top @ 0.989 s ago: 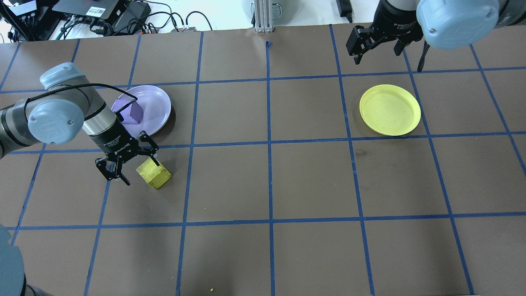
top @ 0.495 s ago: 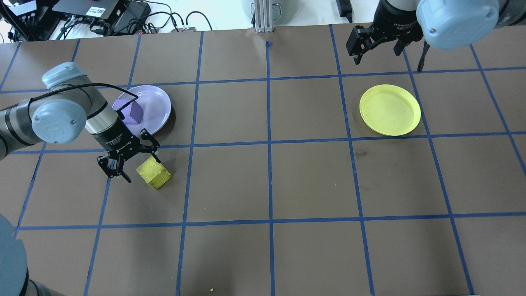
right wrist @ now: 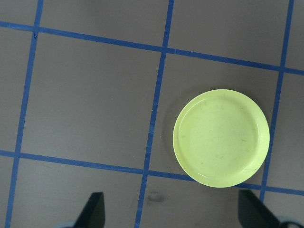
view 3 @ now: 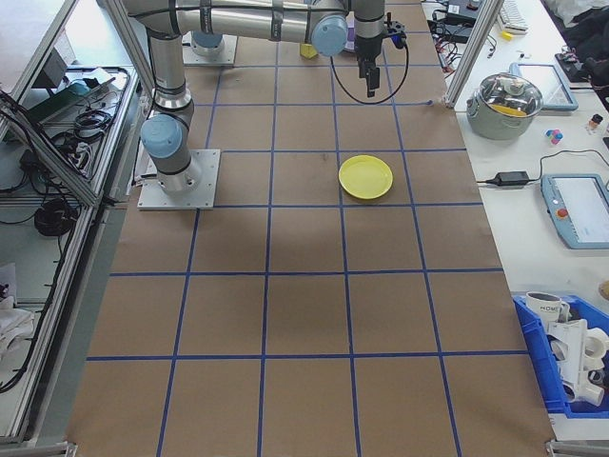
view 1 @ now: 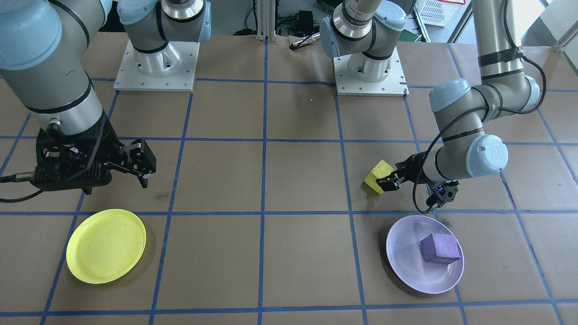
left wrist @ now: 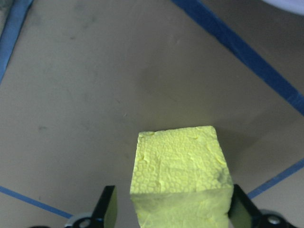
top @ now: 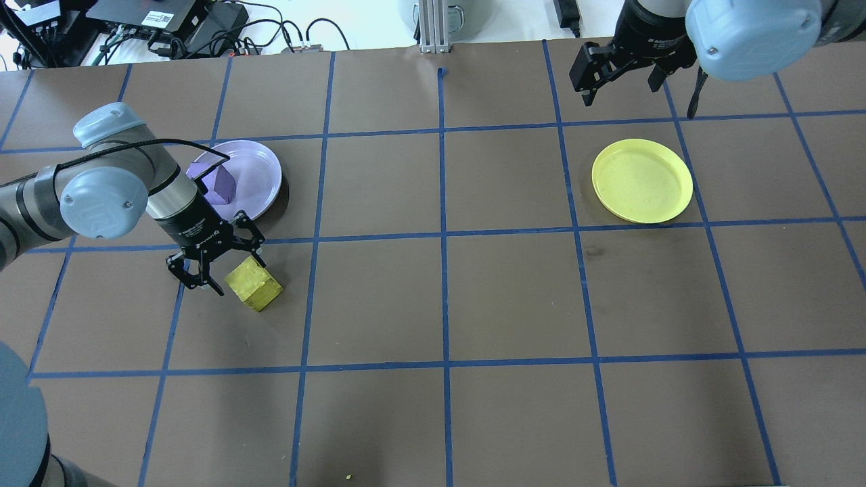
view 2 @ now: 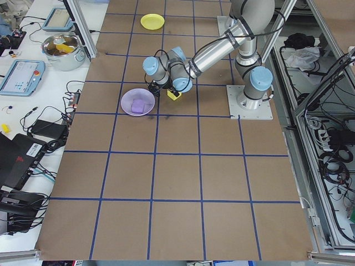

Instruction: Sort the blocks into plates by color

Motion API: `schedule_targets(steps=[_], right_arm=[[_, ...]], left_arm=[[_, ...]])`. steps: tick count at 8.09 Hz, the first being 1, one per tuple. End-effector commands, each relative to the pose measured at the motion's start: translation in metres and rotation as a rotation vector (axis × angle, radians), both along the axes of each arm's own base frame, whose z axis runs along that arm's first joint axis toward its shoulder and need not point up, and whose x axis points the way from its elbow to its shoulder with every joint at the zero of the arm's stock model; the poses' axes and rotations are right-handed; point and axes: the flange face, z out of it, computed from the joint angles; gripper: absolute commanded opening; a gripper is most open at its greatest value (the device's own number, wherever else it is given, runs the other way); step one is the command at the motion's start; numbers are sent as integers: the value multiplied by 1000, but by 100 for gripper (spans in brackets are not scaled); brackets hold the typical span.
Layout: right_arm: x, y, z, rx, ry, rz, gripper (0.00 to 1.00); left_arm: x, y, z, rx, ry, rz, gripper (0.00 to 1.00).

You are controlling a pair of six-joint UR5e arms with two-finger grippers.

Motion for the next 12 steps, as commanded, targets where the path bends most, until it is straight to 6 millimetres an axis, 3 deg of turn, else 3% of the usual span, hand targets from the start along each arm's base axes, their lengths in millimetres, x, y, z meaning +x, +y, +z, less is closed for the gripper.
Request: schedule_targets(steps=[1, 3, 4, 5, 7, 9, 11, 12], right_arm=[[0, 0, 0, 0, 0, 0, 100], [0, 1, -2, 5, 0, -2, 100], [0, 1, -2, 5, 0, -2, 100], [0, 1, -1, 2, 0, -2, 100], [0, -1, 0, -12, 0, -2, 100], [1, -1, 0, -17, 0, 0, 100], [0, -1, 0, -17, 0, 0, 100], [0, -1, 0, -17, 2, 0, 100]], left_arm=[[1, 3, -4, 5, 20, -48, 49], [-1, 3, -4, 8, 22, -44, 43], [-2, 2, -1, 4, 16, -55, 16], [-6, 4, 4, 19, 11, -46, 0], [-43, 5, 37, -23, -5, -102, 0], [-120, -4, 89, -135, -22, -260, 0], [-220, 7, 112, -179, 30, -416, 0], [-259, 13, 121, -201, 63, -471, 0]])
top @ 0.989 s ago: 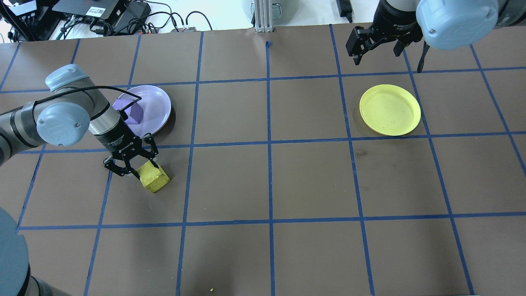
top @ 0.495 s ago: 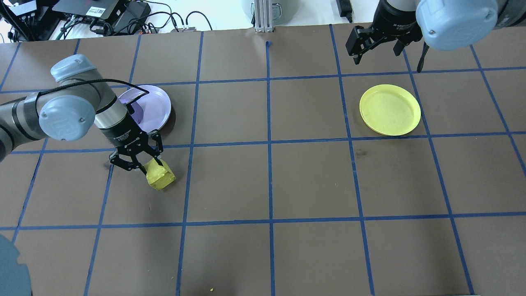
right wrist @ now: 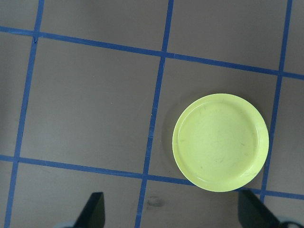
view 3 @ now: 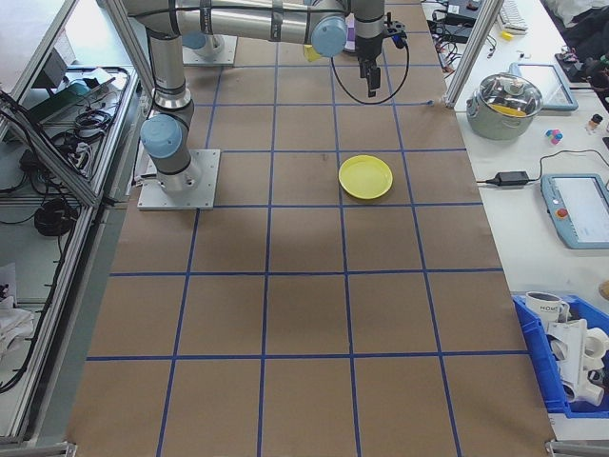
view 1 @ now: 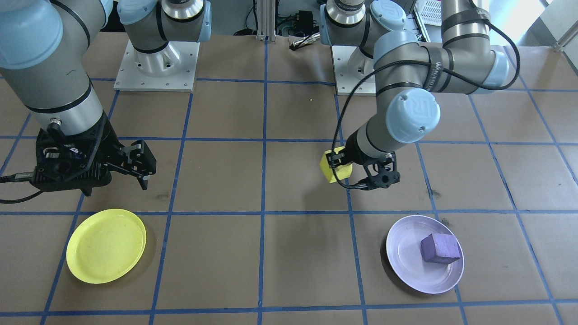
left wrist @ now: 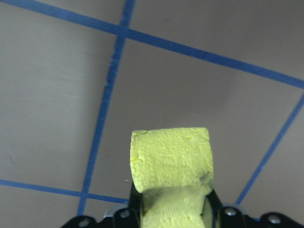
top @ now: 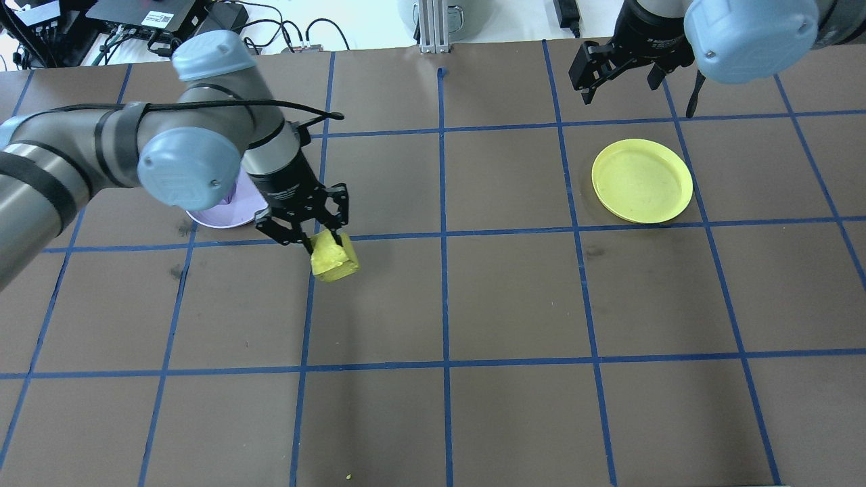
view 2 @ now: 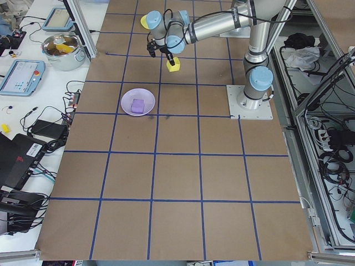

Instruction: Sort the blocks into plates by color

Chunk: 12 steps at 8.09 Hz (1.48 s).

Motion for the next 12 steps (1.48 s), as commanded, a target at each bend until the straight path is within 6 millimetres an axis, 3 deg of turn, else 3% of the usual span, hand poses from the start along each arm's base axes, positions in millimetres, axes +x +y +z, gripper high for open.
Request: schedule_targets(steps=[1, 2, 4, 6, 7, 9, 10, 11, 12], right_arm=[[-3, 3, -1, 13, 6, -3, 100], [-3, 3, 0, 13, 12, -4, 100], [-8, 9, -8, 81, 19, -23, 100], [-22, 4, -12, 88, 7, -37, 100], [-33, 4, -19, 102, 1, -53, 100], [-33, 7, -23, 108, -1, -55, 100], [-33, 7, -23, 108, -1, -55, 100], [-34, 7, -23, 108, 2, -57, 100], [-34, 7, -23, 108, 5, -57, 100]], left_arm=[[-110, 26, 23, -43, 63, -172, 1], [-140, 37, 17, -33, 98, -194, 4], [-176, 38, -13, -59, 98, -244, 4], [-197, 36, -36, -60, 95, -255, 4], [-211, 41, -36, -67, 91, -255, 10], [-228, 44, -63, -47, 74, -222, 16], [-243, 44, -79, -80, 85, -243, 39], [-245, 42, -86, -82, 85, -242, 44], [-245, 42, -88, -80, 83, -242, 60]])
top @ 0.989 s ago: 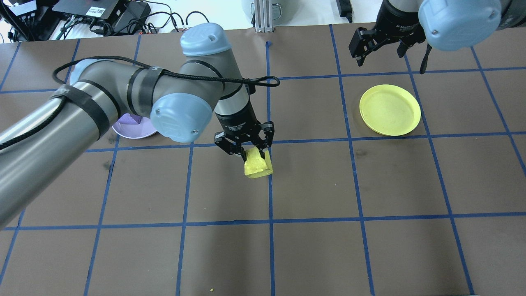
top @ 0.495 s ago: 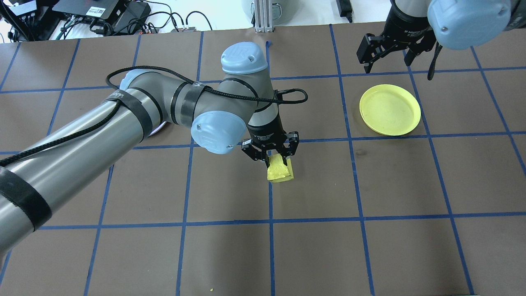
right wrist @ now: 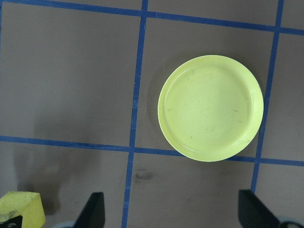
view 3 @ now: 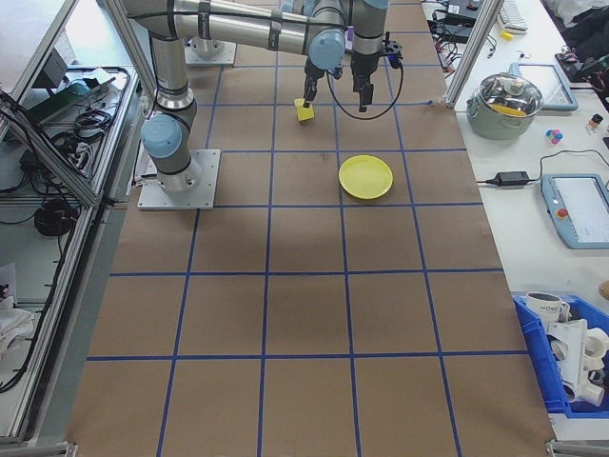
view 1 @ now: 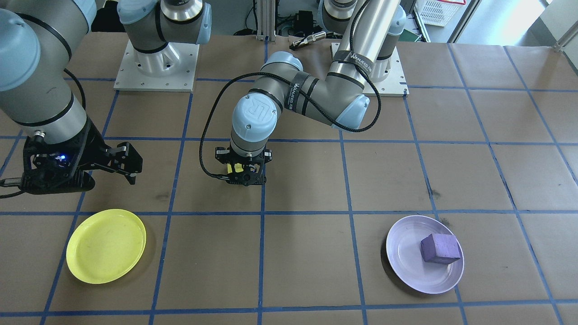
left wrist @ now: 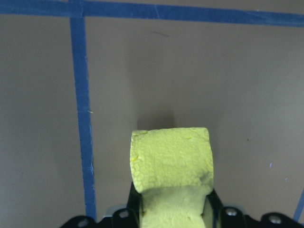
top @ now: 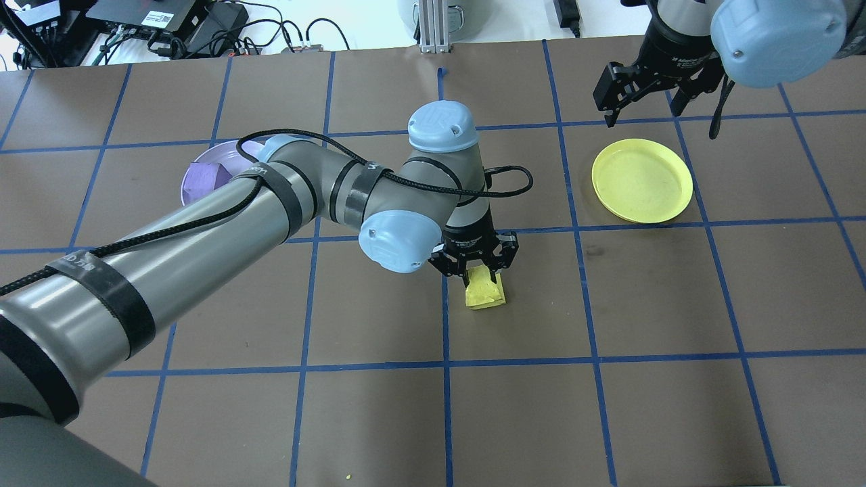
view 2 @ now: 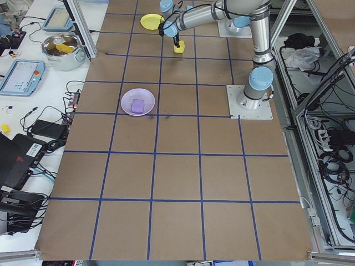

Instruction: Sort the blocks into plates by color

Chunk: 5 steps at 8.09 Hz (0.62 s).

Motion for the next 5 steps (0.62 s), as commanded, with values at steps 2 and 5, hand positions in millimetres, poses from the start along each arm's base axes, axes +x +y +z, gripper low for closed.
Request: schedule_targets(steps=[2, 5], right_arm=[[0, 0, 0, 0, 1, 0, 100], [0, 0, 0, 2, 1, 0, 100]], left_arm=[[-5, 0, -3, -18, 5, -4, 100], [8, -6, 46, -82, 30, 7, 100]])
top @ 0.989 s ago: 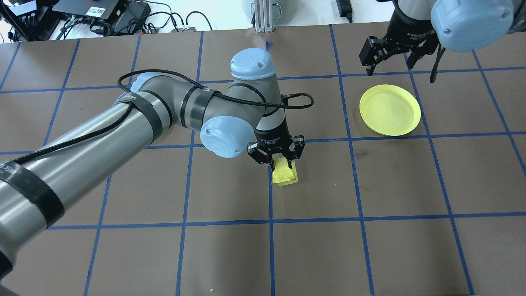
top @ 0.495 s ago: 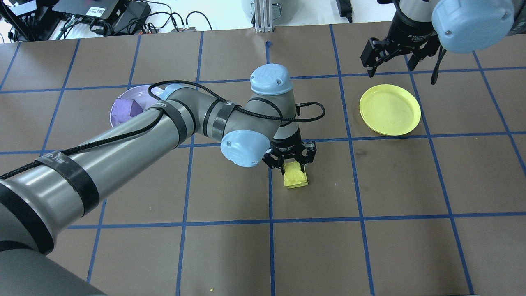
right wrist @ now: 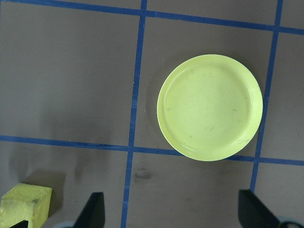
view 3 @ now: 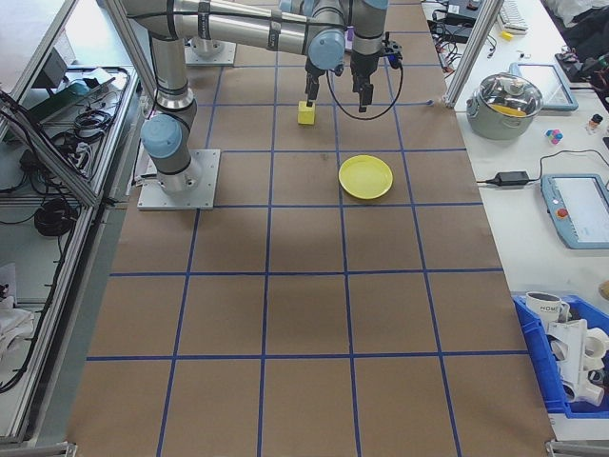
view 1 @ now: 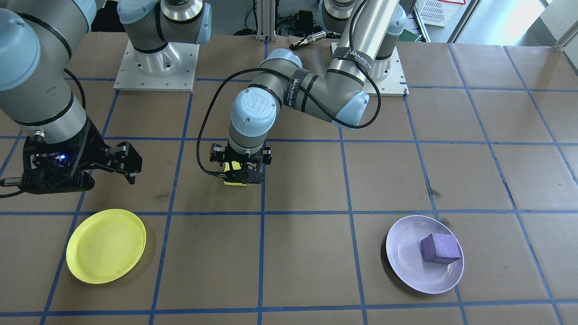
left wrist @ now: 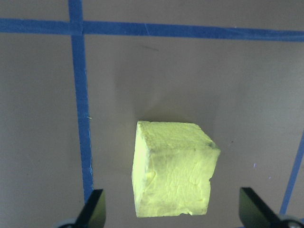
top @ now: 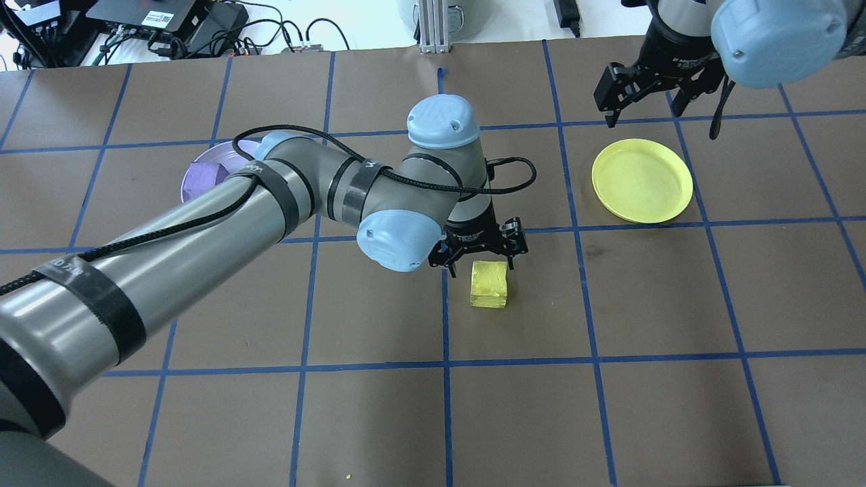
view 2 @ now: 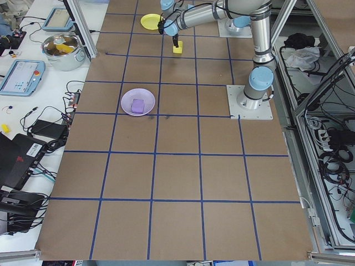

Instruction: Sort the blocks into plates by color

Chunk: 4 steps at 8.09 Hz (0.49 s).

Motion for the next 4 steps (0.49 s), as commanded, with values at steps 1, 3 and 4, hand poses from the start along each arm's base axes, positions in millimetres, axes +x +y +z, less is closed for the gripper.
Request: schedule_targets(steps=[1, 3, 4], right_arm=[[0, 0, -1, 2, -2, 0, 100], [1, 1, 1, -2, -5, 2, 100], [2, 2, -1, 15, -8, 0, 100]], left_arm=[[37, -20, 51, -77, -20, 27, 100], [116, -55, 111, -100, -71, 6, 100], [162, -69, 145, -82, -100, -1, 100]])
